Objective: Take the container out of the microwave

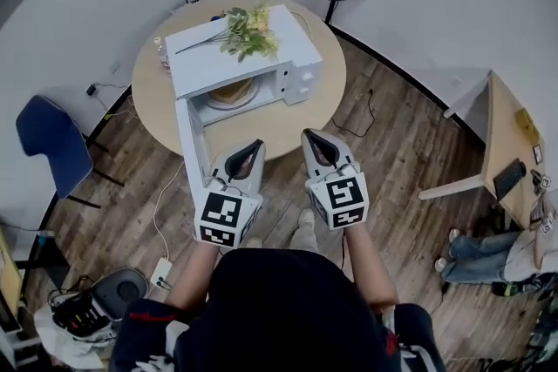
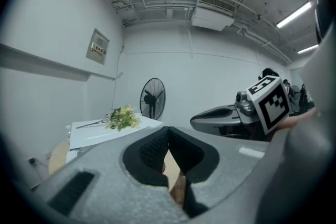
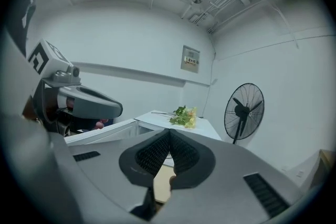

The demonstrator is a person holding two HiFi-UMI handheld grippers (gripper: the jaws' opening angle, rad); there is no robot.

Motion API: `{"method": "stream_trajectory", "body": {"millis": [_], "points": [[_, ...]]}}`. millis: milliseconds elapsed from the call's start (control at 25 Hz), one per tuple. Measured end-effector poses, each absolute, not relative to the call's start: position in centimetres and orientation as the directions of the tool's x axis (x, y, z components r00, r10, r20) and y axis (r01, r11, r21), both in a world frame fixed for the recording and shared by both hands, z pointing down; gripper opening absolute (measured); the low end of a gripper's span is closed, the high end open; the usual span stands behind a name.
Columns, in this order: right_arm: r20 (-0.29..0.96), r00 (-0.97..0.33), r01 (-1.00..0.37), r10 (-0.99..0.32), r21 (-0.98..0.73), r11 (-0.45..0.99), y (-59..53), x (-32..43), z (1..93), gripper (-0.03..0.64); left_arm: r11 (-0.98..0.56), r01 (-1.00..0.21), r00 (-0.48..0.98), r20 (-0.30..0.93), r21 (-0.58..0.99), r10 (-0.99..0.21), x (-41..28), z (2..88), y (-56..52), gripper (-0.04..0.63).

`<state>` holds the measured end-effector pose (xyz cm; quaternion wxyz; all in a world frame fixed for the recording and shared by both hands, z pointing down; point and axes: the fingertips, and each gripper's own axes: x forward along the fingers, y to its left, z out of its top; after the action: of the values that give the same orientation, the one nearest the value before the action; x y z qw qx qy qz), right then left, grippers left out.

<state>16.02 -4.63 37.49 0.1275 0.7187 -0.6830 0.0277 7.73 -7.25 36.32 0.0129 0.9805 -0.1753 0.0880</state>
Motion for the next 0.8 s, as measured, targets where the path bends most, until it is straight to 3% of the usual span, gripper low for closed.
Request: {"method": "stream_trajectory", "body": {"millis": [280, 800], "points": [[0.236, -0.143, -0.968, -0.961, 0.167, 0.185, -9.4, 16.4, 38.3, 0.006, -0.831, -0.555, 0.811, 0.204, -0.032, -0.549, 7.1, 36.7, -10.5, 0.014], [0.253, -0.411, -0.882, -0.876, 0.133, 0.452, -12.7, 16.3, 40.1, 0.006, -0.658, -0.752, 0.628, 0.263, -0.037, -0.732, 7.8, 38.7, -10.9, 0.014]]}}
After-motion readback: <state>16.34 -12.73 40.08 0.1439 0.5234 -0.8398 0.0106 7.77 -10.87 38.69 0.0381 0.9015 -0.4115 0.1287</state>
